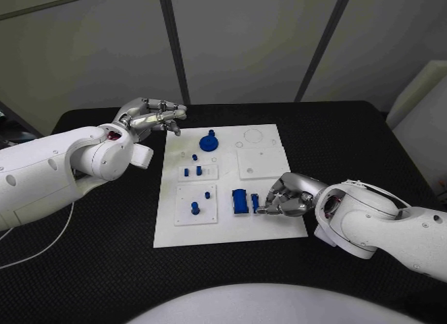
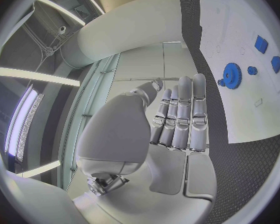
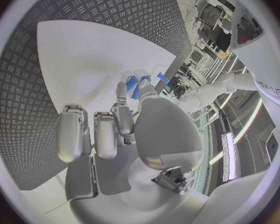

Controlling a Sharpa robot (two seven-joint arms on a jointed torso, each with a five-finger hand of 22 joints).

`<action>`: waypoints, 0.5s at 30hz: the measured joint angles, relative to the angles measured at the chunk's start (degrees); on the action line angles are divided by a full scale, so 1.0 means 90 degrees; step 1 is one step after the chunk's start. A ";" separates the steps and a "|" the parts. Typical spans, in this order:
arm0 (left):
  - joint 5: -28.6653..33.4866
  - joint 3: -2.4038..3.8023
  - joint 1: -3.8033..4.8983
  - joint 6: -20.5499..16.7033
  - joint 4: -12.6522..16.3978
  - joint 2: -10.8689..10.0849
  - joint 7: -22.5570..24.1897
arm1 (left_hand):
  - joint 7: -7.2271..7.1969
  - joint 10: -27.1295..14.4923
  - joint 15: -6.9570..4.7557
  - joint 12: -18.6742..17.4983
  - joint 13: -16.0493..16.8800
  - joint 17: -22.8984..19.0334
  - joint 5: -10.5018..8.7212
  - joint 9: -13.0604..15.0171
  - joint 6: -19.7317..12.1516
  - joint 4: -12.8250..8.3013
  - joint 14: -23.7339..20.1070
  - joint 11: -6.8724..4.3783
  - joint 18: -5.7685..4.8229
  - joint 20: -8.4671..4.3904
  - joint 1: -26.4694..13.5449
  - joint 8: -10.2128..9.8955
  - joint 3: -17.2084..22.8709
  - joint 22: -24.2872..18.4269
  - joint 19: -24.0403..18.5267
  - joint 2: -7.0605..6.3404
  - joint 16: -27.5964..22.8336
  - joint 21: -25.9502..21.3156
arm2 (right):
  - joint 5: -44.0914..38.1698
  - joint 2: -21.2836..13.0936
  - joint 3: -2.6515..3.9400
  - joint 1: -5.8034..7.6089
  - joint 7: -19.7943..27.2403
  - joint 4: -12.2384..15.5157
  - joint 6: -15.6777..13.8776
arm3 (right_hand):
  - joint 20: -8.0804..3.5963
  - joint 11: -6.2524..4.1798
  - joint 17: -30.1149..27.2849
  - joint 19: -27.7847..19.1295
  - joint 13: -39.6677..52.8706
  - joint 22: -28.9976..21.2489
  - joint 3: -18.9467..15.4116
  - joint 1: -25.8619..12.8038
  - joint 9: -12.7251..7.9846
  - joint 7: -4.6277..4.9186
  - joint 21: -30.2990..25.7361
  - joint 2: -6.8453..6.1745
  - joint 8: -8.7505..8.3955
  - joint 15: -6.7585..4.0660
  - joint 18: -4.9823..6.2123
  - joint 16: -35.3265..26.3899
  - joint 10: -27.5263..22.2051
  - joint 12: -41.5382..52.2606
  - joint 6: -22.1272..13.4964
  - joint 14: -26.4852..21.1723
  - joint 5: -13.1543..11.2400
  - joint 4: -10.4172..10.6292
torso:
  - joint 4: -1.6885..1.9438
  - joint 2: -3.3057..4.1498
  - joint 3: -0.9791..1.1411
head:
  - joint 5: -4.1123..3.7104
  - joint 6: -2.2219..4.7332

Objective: Assemble the parts on the task board

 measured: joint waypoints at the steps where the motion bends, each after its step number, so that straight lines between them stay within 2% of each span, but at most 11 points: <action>1: 0.0000 0.0000 0.0000 0.0000 0.0000 0.0003 0.0000 | 0.0000 0.0000 0.0000 0.0000 0.0000 0.0000 0.0000 0.0000 0.0000 0.0000 0.0000 0.0000 0.0000 0.0000 0.0000 0.0000 0.0000 0.0000 0.0000 0.0000 0.0000 0.0000 | -0.0005 0.0024 0.0000 0.0000 0.0002 -0.0030 0.0014 | 0.0000 0.0000 0.0000 0.0000 0.0000 0.0000 0.0000 0.0000 0.0000 0.0000 0.0000 0.0000 0.0000 0.0000 0.0000 0.0000 0.0000 0.0000 0.0000 0.0000 0.0000 0.0000 | 0.0002 0.0001 0.0000 | 0.0002 -0.0006; 12: 0.0000 0.0000 0.0000 0.0001 0.0001 0.0004 0.0000 | 0.0000 0.0000 0.0000 0.0036 -0.0008 -0.0015 0.0000 0.0000 0.0000 0.0000 0.0000 0.0000 0.0000 0.0000 0.0000 0.0000 0.0000 -0.0009 0.0000 0.0000 0.0000 0.0000 | -0.0060 0.0246 0.0002 -0.0001 -0.0020 -0.0357 0.0060 | 0.0000 0.0000 -0.0001 0.0000 0.0000 0.0000 -0.0036 0.0076 0.0025 0.0000 0.0000 0.0076 0.0032 0.0000 0.0000 0.0000 0.0000 0.0000 0.0000 0.0000 -0.0005 0.0000 | 0.0008 0.0005 -0.0003 | 0.0024 -0.0042; 15: 0.0000 0.0000 0.0000 0.0001 0.0004 0.0002 0.0000 | 0.0000 0.0000 0.0000 0.0036 -0.0008 -0.0015 0.0000 0.0000 0.0000 0.0000 0.0000 0.0000 0.0000 0.0000 0.0000 0.0000 0.0000 -0.0009 0.0000 0.0000 0.0000 0.0000 | -0.0082 0.0284 0.0000 -0.0001 -0.0048 -0.0441 0.0053 | 0.0000 0.0000 -0.0001 0.0000 0.0010 0.0000 -0.0058 0.0099 0.0040 0.0000 0.0000 0.0189 0.0051 0.0001 0.0000 0.0000 -0.0001 0.0000 0.0000 0.0000 0.0045 0.0023 | 0.0008 0.0005 -0.0003 | 0.0030 -0.0056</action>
